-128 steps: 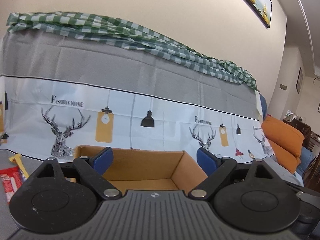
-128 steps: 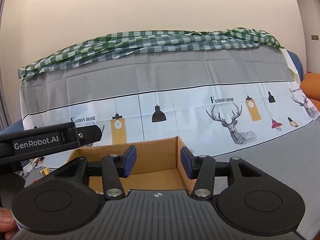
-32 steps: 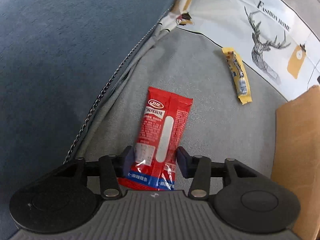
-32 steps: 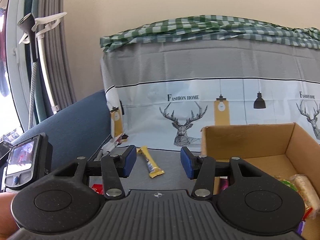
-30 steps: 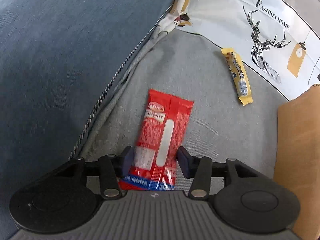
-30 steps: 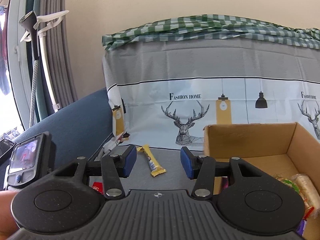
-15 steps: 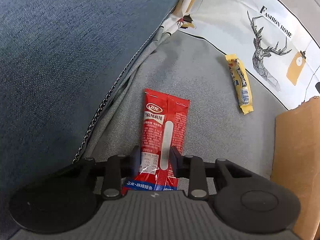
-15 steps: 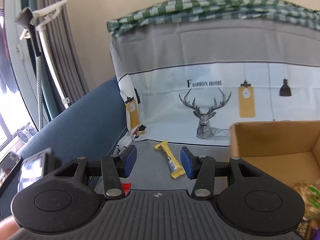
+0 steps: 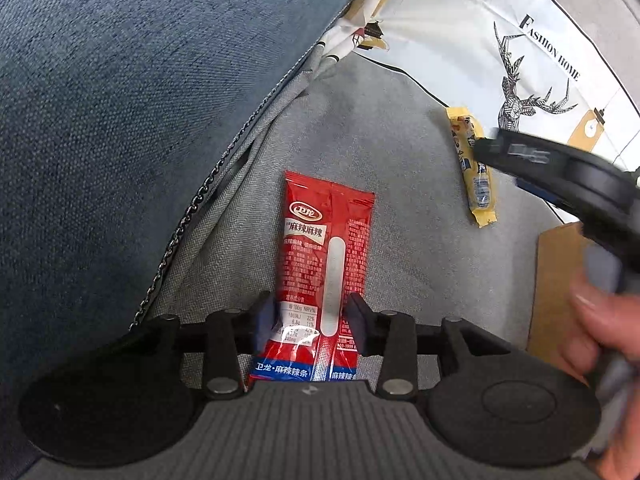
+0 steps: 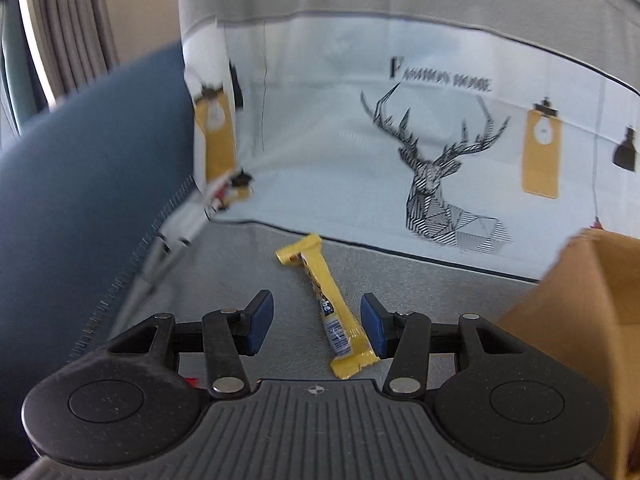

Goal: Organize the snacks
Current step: 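Grasp the yellow snack bar with the right tool while the left tool grasps the red packet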

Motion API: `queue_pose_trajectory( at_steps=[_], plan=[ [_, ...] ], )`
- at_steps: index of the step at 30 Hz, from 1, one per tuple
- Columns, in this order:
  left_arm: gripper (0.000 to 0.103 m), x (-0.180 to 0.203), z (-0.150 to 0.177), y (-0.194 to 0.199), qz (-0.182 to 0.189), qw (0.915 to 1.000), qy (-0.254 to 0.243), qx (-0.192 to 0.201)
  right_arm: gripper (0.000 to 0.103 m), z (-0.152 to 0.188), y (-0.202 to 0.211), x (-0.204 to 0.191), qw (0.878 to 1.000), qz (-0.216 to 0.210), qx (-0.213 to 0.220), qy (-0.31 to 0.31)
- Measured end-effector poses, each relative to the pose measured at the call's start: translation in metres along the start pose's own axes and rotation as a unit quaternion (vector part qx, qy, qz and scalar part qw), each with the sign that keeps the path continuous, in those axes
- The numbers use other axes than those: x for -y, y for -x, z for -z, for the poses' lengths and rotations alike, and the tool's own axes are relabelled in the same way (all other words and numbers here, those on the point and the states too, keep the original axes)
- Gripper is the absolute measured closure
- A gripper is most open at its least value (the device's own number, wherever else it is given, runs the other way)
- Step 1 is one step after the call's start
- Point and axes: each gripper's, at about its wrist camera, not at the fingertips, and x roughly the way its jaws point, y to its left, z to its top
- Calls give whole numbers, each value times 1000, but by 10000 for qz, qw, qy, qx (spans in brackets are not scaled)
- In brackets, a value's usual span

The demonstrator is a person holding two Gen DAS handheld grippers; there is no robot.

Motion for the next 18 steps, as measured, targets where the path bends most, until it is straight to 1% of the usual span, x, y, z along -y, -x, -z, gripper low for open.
queue_pose_trajectory(
  at_steps=[3,4,5,6,7,8,9,10,11,14,18],
  plan=[
    [54,-1,0,0,44,10000,-22,-10,52,1,-25,-7,9995,93,-174,231],
    [47,-2,0,0,65,10000,-22,-23,52,1,-33,-8,9993,126,-237,267],
    [36,-2,0,0,94,9999,2,-33,52,2,-38,-8,9991,153,-294,280],
    [31,-3,-1,1,115,9999,31,-26,52,2,-43,-7,9988,177,-349,280],
    [29,-4,-1,2,141,9999,44,-15,53,3,-47,-7,9986,214,-400,277],
    [29,-4,-2,2,143,9999,38,-23,53,4,-50,-7,9983,251,-438,287],
    [29,-4,-2,2,135,9999,12,-29,59,7,-52,-7,9980,256,-496,302],
    [29,-3,-2,2,126,9999,-21,-29,75,9,-53,-7,9978,241,-522,319],
    [29,-2,-2,2,113,9999,-62,-20,78,11,-53,-7,9978,223,-525,349],
    [27,4,-1,2,93,9997,-211,2,78,17,-43,-6,9981,171,-478,340],
    [26,12,3,-1,-42,9986,-534,20,78,30,-9,-3,9990,82,-403,155]
  ],
)
